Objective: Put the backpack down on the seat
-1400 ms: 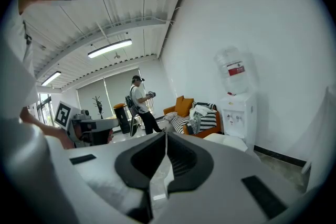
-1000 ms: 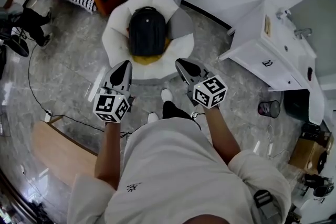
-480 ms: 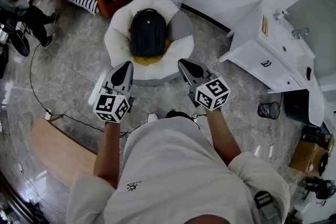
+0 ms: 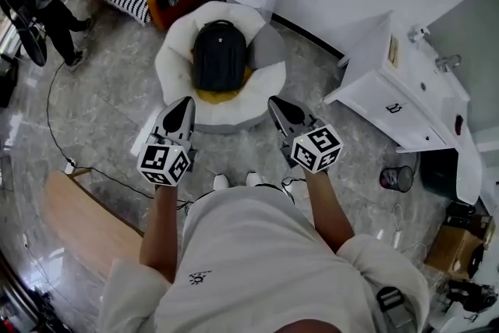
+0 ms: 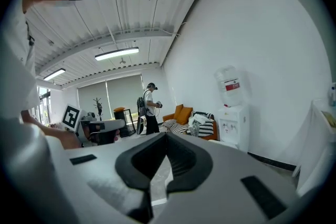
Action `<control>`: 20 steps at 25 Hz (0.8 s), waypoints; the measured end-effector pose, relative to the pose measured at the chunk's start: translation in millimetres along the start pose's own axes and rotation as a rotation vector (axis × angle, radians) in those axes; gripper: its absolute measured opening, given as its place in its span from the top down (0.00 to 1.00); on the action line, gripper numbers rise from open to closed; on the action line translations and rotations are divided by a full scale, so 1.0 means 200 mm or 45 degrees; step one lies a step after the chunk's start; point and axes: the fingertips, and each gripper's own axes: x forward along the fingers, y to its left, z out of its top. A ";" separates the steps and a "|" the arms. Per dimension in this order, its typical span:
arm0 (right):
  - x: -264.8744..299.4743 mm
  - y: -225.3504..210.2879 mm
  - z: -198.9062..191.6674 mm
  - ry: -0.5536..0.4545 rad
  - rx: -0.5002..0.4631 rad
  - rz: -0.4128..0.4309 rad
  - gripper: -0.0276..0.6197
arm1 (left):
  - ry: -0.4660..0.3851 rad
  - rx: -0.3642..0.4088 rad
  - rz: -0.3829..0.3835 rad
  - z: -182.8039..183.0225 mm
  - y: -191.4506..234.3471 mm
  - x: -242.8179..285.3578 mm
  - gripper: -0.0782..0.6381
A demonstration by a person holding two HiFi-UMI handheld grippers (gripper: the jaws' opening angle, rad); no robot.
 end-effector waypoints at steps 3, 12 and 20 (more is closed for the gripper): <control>-0.03 -0.05 0.00 0.013 -0.024 -0.011 0.92 | -0.002 0.002 0.038 0.01 -0.01 0.02 0.87; -0.02 -0.16 -0.02 0.026 -0.033 -0.030 0.92 | 0.025 0.002 0.110 -0.02 -0.01 0.05 0.87; -0.03 -0.15 -0.06 0.043 -0.045 -0.039 0.92 | 0.013 -0.028 0.113 -0.06 -0.01 0.03 0.87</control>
